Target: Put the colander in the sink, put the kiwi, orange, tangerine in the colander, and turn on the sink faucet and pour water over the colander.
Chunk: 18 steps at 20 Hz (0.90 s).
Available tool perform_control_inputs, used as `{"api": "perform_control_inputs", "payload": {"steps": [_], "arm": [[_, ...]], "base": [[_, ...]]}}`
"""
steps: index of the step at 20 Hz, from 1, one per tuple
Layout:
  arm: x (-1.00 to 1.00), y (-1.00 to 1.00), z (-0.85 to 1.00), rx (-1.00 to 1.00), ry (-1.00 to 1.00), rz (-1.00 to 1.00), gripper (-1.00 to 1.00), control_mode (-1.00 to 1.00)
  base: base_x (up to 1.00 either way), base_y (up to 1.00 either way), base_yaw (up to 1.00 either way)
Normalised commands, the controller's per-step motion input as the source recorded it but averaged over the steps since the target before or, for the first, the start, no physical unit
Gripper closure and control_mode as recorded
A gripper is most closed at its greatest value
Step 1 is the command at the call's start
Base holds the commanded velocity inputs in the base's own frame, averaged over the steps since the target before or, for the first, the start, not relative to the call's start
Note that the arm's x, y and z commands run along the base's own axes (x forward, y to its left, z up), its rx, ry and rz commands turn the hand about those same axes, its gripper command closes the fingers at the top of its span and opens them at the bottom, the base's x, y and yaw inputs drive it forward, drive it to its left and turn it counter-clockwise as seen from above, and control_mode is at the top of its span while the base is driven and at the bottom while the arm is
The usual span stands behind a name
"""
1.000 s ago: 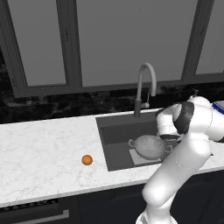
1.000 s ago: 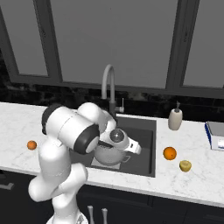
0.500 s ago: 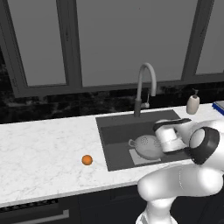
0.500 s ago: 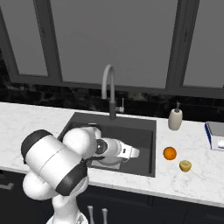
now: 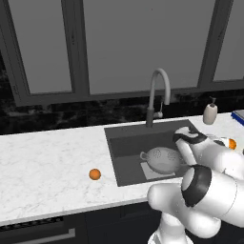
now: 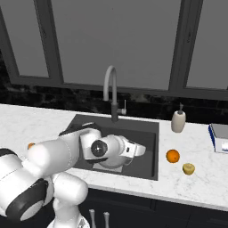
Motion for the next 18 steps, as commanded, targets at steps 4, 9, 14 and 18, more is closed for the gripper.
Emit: {"api": "perform_control_inputs", "payload": {"steps": [4, 9, 14, 18], "arm": [[-0.60, -0.12, 1.00, 0.06, -0.05, -0.16, -1.00, -1.00], [-0.43, -0.54, 1.00, 0.28, 0.18, -0.21, -1.00, -1.00], [0.23, -0.90, 0.70, 0.39, 0.56, -0.16, -1.00, -1.00], [0.46, -0.88, -0.68, 0.07, 0.51, 0.05, -1.00, -1.00]], "base": [[0.00, 0.00, 0.00], [0.00, 0.00, 0.00], [0.00, 0.00, 0.00], [0.00, 0.00, 0.00]]}}
